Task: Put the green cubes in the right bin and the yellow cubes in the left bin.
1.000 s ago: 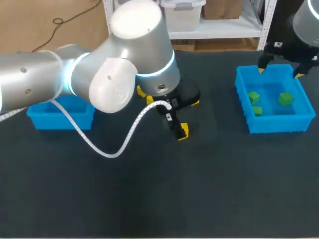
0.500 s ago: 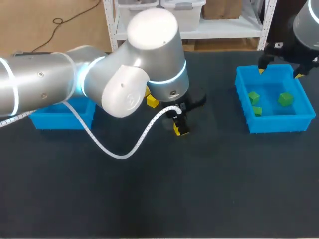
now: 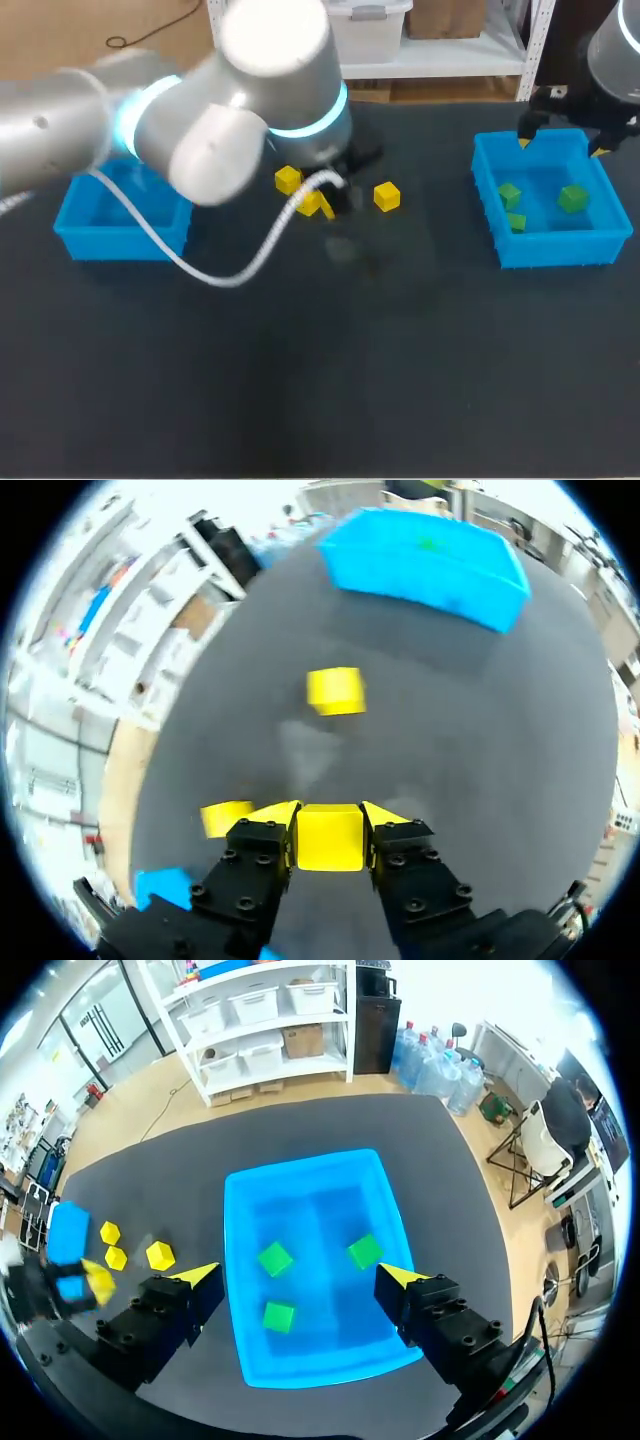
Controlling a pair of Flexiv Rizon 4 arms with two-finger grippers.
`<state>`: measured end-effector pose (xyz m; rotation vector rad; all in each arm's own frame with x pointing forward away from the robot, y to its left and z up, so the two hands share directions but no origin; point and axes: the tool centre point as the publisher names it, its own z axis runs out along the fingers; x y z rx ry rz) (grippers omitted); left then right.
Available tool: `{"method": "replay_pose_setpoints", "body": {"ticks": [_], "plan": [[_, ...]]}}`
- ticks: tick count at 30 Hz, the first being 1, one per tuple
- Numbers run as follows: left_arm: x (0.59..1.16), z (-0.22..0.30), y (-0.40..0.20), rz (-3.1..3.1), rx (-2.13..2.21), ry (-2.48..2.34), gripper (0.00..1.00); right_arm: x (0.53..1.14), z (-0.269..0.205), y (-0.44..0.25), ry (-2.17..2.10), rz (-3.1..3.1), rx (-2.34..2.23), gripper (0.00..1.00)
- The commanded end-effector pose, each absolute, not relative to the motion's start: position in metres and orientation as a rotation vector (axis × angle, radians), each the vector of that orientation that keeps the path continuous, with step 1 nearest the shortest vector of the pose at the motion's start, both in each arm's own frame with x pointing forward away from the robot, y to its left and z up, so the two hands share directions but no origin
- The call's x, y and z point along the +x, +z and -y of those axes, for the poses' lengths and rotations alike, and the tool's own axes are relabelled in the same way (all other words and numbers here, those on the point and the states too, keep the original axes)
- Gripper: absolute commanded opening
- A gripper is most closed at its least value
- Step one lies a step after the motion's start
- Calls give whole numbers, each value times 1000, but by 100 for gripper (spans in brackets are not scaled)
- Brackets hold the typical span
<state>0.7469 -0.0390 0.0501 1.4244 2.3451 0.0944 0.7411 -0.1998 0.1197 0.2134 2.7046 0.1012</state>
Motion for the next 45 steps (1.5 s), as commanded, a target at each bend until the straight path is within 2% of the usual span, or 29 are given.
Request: {"method": "replay_pose_setpoints", "body": {"ticks": [1, 7, 14, 23, 24, 25, 26, 34, 45], "plan": [[746, -24, 99, -2343, 1278, 137, 0, 737, 200, 119, 99, -2692, 216, 100], [763, -107, 128, -2378, 1061, 276, 0, 737, 200, 119, 99, -2692, 216, 100], [763, -194, 129, -2488, 777, 393, 0, 737, 200, 119, 99, -2692, 216, 100], [753, -238, 112, -2537, 664, 467, 0, 737, 200, 119, 99, -2692, 216, 100], [753, -239, 112, -2537, 660, 481, 24, 737, 200, 119, 99, -2692, 216, 100], [753, -239, 112, -2537, 661, 479, 69, 737, 200, 119, 99, -2692, 216, 100], [753, -239, 113, -2533, 661, 476, 100, 737, 200, 119, 99, -2692, 216, 100], [757, -197, 134, -2466, 774, 374, 100, 737, 200, 119, 99, -2692, 216, 100], [744, -66, 123, -2460, 1005, 199, 100, 737, 200, 119, 99, -2692, 216, 100]]}}
